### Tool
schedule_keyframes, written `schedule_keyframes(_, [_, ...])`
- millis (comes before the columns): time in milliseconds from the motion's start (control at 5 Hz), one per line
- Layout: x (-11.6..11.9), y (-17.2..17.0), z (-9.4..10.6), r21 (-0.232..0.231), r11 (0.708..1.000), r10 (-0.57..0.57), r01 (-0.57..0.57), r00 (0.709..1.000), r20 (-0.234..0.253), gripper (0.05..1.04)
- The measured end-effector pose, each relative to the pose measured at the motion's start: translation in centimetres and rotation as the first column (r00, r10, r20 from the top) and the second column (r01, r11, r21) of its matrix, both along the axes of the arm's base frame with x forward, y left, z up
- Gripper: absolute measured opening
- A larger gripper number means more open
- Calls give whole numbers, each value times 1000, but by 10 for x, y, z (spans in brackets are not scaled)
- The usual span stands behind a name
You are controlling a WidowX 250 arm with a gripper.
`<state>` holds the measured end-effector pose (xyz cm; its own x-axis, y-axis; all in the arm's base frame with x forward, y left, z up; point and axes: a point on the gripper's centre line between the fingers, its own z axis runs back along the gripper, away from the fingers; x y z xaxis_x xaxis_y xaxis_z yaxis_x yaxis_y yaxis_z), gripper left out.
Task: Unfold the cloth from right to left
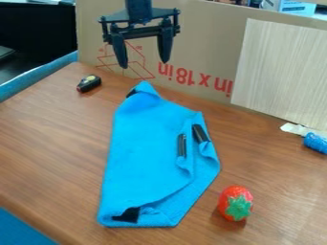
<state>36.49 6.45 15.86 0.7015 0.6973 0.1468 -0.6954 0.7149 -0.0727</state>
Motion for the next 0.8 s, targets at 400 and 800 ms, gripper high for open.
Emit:
schedule_keyframes(400, [0, -10, -27, -7, 1000, -10, 9, 1000, -28, 999])
schedule_keyframes(800, [4, -29, -55, 12, 999, -45, 45, 999, 19, 999])
